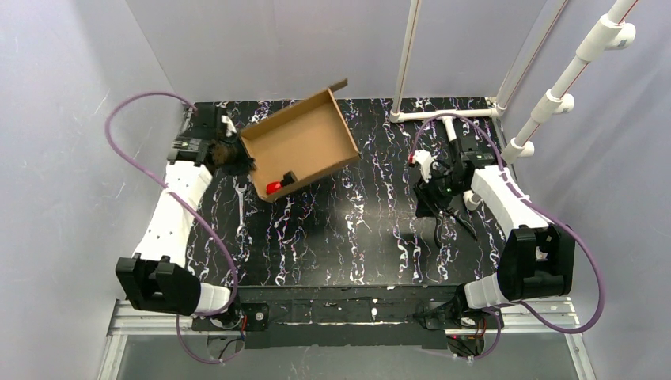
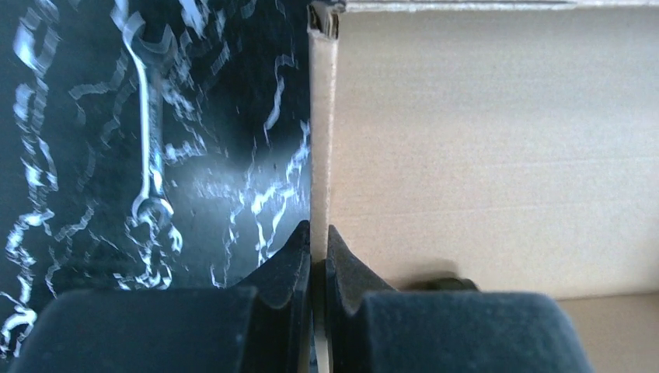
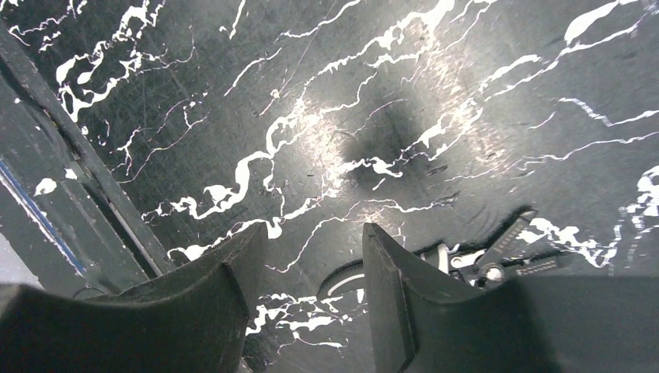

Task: Fold the paper box
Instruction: Close the paper box at the center of the board.

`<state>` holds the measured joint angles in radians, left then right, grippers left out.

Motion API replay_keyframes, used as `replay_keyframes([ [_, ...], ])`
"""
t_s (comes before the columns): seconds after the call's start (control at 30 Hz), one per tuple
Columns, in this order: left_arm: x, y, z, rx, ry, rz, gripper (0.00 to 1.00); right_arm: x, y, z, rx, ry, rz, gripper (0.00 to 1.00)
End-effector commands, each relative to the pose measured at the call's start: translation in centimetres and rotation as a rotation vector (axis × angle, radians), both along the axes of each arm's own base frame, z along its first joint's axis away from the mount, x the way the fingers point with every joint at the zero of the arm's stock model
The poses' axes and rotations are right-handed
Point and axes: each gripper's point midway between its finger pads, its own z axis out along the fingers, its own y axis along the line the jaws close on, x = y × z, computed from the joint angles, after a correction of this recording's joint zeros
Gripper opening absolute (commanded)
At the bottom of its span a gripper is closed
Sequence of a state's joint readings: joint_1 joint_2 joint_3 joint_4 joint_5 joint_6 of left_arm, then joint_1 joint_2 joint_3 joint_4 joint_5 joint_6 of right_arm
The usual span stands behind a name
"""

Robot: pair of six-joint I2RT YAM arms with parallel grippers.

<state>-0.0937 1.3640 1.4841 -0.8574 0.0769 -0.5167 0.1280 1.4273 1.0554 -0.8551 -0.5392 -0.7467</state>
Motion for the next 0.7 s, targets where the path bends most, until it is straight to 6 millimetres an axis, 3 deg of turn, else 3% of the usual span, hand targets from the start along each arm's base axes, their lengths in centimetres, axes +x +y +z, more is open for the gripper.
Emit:
replay_keyframes([
  [0.0,-2.0,-4.2,-4.7,-0.03,0.085,-0.073,0.0,0.4,0.5,3.7,0.043,-0.051,0.053,0.58],
  [0.1,-2.5,-5.6,-8.6,-0.011,0.113,-0.057,0.0,0.3,0.7,4.5,0.05,-0.02,0.069,0.59],
  [0.17,-3.0,-5.2,-11.6,0.03,0.141,-0.01,0.0,0.3,0.9,4.8,0.06,0.001,0.072,0.59],
  [0.37,-4.7,-6.4,-17.2,0.062,0.18,0.026,0.03,0.5,1.4,4.4,0.086,0.05,0.066,0.61],
  [0.43,-5.6,-7.0,-18.3,0.062,0.194,0.017,0.33,0.4,1.8,4.2,0.109,0.071,0.072,0.63],
  [0.5,-6.2,-7.2,-18.7,0.054,0.203,0.007,0.55,0.4,2.6,4.0,0.144,0.101,0.087,0.65],
  [0.57,-6.6,-7.1,-18.3,0.047,0.192,0.001,0.7,0.4,3.6,3.9,0.176,0.127,0.106,0.68],
  [0.67,-7.2,-6.6,-16.0,0.056,0.14,-0.04,0.87,1.0,5.5,3.4,0.201,0.152,0.115,0.71],
])
